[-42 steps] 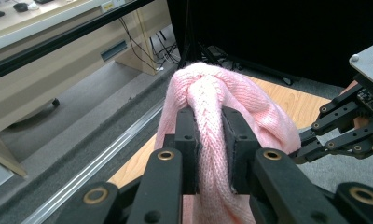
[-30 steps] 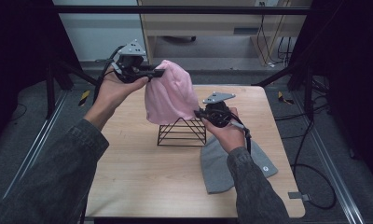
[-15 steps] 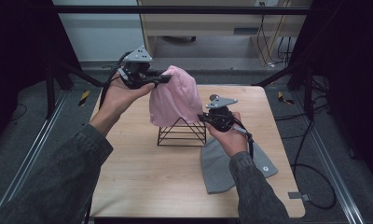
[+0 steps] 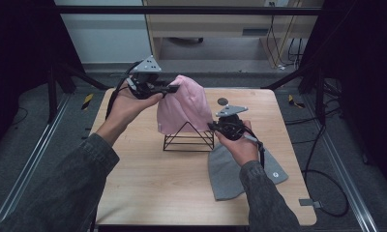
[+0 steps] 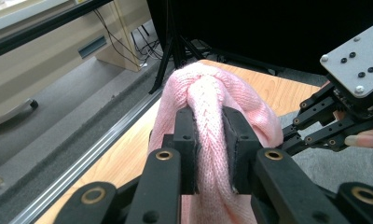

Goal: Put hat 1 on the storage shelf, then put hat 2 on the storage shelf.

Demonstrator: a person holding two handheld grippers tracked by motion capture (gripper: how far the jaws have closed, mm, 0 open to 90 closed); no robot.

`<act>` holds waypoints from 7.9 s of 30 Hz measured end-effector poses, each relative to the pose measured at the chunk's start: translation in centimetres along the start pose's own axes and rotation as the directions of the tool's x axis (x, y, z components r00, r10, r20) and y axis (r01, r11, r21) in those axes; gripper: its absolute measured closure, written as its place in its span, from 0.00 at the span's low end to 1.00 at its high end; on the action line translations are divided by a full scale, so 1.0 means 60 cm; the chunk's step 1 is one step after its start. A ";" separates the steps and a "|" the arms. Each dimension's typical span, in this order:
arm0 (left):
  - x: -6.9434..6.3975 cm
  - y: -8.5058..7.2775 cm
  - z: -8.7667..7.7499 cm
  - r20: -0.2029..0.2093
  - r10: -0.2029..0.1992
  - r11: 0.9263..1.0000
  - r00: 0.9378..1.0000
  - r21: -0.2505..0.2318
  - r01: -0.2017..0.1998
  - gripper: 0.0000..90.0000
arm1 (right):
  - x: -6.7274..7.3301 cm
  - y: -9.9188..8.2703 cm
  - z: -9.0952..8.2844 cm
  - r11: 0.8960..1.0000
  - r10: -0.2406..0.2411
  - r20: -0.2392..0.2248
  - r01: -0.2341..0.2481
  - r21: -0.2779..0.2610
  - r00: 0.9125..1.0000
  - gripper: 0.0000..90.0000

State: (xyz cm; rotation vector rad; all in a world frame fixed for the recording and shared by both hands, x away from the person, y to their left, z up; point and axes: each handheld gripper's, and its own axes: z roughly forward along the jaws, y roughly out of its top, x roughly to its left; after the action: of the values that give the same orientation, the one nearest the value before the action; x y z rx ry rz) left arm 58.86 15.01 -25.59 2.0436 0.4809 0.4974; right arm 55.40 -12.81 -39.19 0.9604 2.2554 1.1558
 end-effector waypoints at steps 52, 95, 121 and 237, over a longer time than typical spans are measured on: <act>-0.019 -0.069 0.029 0.037 0.003 0.999 0.999 0.033 -0.004 0.85 | -0.004 -0.047 0.037 0.994 0.013 0.014 -0.015 0.111 1.000 0.93; -0.047 -0.108 0.065 0.076 -0.009 0.995 0.997 0.095 0.002 0.83 | -0.020 -0.084 0.016 0.985 0.046 0.065 -0.056 0.161 0.997 0.54; -0.044 -0.145 -0.012 0.018 -0.164 0.984 0.986 0.076 0.163 0.21 | -0.163 -0.158 -0.035 0.919 0.221 0.213 -0.277 0.282 0.952 0.45; -0.152 -0.222 -0.044 0.208 -0.219 0.975 0.953 0.084 0.206 0.95 | 0.116 0.104 -0.191 0.978 -0.193 -0.126 0.181 -0.099 0.973 0.96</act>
State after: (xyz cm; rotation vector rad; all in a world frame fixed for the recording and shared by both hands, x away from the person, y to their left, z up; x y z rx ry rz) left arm 47.99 18.47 -37.35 2.0454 0.5815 0.1298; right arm 45.84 -11.17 -28.03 0.6370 2.3212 1.2552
